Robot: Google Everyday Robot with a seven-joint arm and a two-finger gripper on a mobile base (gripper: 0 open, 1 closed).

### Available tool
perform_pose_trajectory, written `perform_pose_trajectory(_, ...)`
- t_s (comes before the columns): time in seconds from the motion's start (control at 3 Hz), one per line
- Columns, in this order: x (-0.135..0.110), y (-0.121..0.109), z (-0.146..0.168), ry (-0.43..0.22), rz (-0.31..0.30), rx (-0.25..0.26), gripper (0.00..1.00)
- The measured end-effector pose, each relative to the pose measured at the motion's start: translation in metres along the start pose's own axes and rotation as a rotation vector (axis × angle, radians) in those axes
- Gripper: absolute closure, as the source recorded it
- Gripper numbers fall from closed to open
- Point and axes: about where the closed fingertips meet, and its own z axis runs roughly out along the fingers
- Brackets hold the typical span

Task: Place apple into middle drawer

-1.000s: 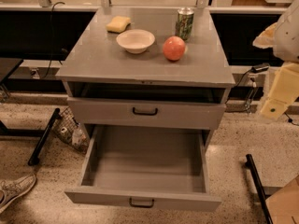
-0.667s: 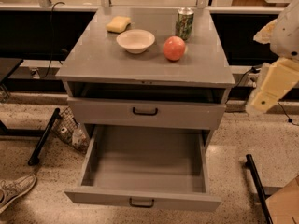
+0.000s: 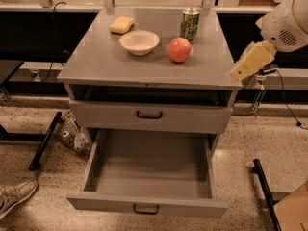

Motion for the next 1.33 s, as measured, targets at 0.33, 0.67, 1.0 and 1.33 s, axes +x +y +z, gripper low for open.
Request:
perform_pose_trajectory(0.33, -0.025, -0.02, 0.042, -0.108, 0.053, -0.001, 0.0)
perform_pose_trajectory(0.67, -0.026, -0.024, 0.049, -0.12, 0.061, 0.001, 0.0)
perform_pose_trajectory(1.0, -0.028, -0.018, 0.061, -0.136, 0.081, -0.009, 0.0)
perform_pose_trajectory(1.33, -0.04, -0.005, 0.111, -0.193, 0.117, -0.059, 0.0)
